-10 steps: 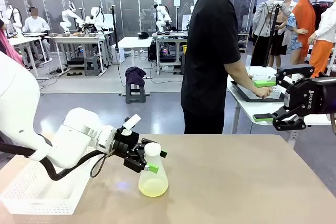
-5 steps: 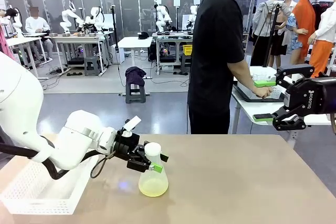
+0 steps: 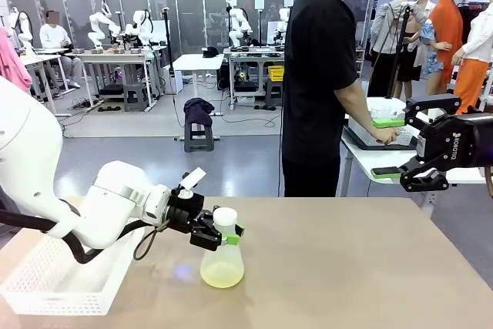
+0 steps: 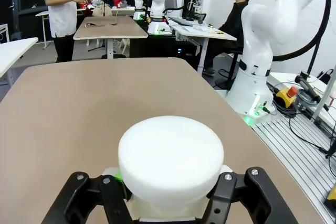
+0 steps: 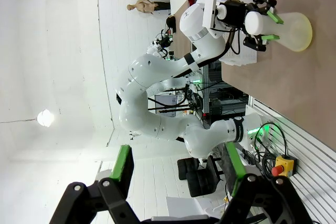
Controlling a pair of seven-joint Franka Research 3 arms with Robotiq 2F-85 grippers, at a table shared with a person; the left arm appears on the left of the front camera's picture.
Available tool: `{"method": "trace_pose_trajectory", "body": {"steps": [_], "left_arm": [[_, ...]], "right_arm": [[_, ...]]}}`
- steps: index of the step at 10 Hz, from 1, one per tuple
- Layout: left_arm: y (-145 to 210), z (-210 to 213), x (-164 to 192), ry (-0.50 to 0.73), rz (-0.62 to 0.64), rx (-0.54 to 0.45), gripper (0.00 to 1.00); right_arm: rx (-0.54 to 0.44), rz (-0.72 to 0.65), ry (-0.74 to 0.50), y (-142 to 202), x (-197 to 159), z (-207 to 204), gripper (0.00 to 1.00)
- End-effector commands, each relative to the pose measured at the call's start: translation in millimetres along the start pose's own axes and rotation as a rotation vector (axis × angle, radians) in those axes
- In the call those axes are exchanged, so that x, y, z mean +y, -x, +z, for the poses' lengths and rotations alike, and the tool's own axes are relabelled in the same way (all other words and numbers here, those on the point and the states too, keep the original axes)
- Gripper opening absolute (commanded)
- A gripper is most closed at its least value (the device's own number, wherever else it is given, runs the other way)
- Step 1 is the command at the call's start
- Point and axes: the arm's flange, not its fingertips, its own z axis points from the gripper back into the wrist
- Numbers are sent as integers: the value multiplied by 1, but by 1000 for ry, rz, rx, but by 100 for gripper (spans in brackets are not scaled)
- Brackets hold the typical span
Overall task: Prepare the solutions needed for the experiment.
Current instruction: When the human places the Big flask in the center of the table, pick up the Big flask and place it in the left Organizing basket.
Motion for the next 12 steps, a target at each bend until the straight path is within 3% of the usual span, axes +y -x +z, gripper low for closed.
{"method": "trace_pose_trajectory", "body": {"steps": [1, 4, 7, 10, 12], "left_arm": [[3, 4, -5, -10, 4, -16, 0], [-43, 22, -31, -61, -20, -28, 0], [-101, 65, -79, -19, -73, -3, 0], [-128, 147, -126, -152, -157, -41, 0], [-130, 212, -151, -311, -160, -87, 0]], "right_arm": [[0, 0, -9, -1, 1, 0, 85], [0, 0, -9, -1, 1, 0, 85], [0, 0, -9, -1, 1, 0, 85], [0, 0, -9, -1, 1, 0, 85], [0, 0, -9, -1, 1, 0, 85]]}}
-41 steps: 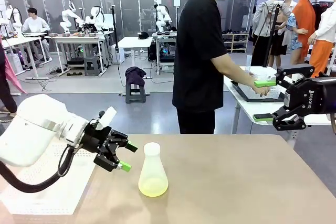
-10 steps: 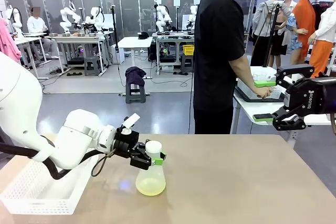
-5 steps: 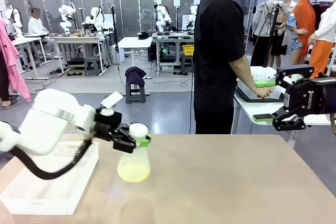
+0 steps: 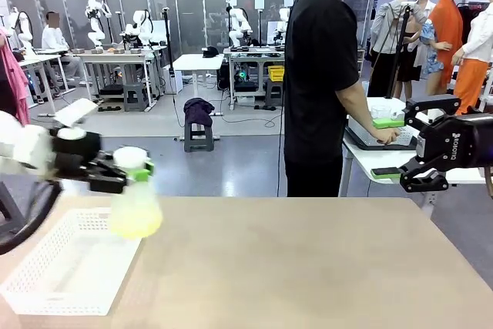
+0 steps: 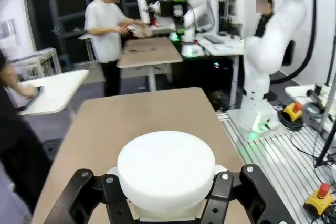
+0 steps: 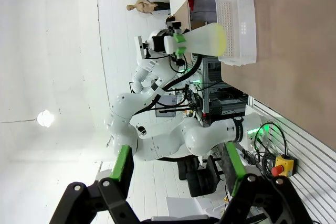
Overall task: Prepare the solutions needed for the experiment.
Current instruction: When the human places the Big flask in the center of the table, pick up the Big flask and place it in the left Organizing basket.
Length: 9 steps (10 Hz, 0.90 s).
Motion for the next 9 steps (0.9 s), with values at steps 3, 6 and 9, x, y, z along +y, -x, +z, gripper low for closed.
{"method": "trace_pose_trajectory", "body": {"steps": [3, 6, 9], "left_arm": [[12, 109, -7, -217, -31, -64, 0], [43, 142, 2, -258, -6, -96, 0], [93, 140, 14, -235, 67, -93, 0]], "right_arm": [[0, 2, -11, 0, 2, 1, 85], [0, 2, -11, 0, 2, 1, 85], [0, 2, -11, 0, 2, 1, 85]]}}
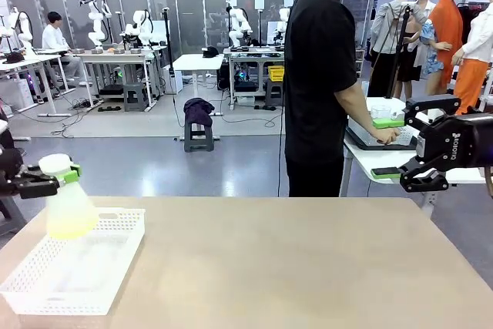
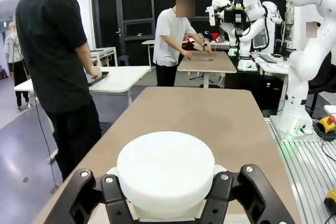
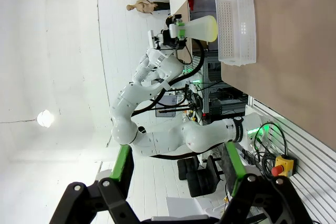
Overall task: Prepare the solutions needed for the experiment.
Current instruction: When the human places the Big flask in the center of the table, pick up the Big flask and place it in the left Organizing basket.
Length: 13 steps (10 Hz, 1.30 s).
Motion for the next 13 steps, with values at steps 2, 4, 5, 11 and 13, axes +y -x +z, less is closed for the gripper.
{"method": "trace_pose_trajectory", "body": {"steps": [2, 4, 5, 11, 13], "left_arm": [[28, -7, 13, 43, 31, -39, 0], [48, -14, 14, 54, 38, -44, 0], [57, -16, 14, 67, 45, -47, 0], [95, -26, 17, 61, -53, 13, 0], [103, -22, 16, 60, -41, 22, 0]], "right_arm": [[0, 2, -11, 0, 2, 1, 85], [0, 2, -11, 0, 2, 1, 85], [0, 2, -11, 0, 2, 1, 85], [0, 2, -11, 0, 2, 1, 85], [0, 2, -11, 0, 2, 1, 85]]}}
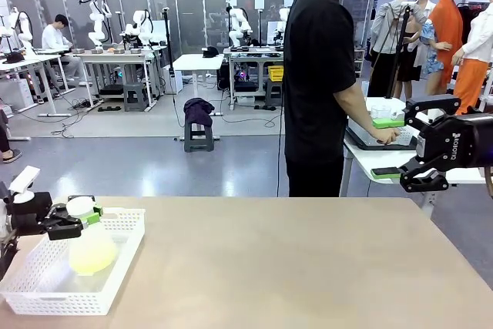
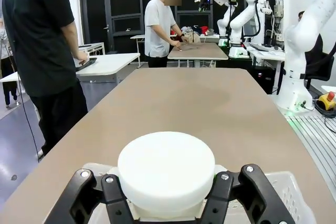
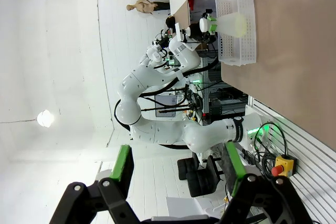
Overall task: Prepare the solutions needed for the experiment.
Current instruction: When the human places the Big flask in the center of the table, pick up the Big flask and place it in the left Organizing basket.
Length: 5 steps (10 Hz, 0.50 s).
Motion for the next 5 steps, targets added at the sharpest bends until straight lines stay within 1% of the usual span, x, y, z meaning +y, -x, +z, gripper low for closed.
{"method": "trace_pose_trajectory", "body": {"steps": [1, 2, 3, 4, 5], "left_arm": [[2, 0, 3, -3, -26, 24, 0], [4, 2, 1, -9, 31, 5, 40], [5, 3, 3, 10, 40, -12, 44], [4, 2, 2, 27, 43, 3, 60], [4, 2, 2, 33, 40, 7, 64]], "right_arm": [[0, 2, -11, 0, 2, 0, 85], [0, 2, -11, 0, 2, 0, 85], [0, 2, -11, 0, 2, 0, 85], [0, 2, -11, 0, 2, 0, 85], [0, 2, -11, 0, 2, 0, 85]]}}
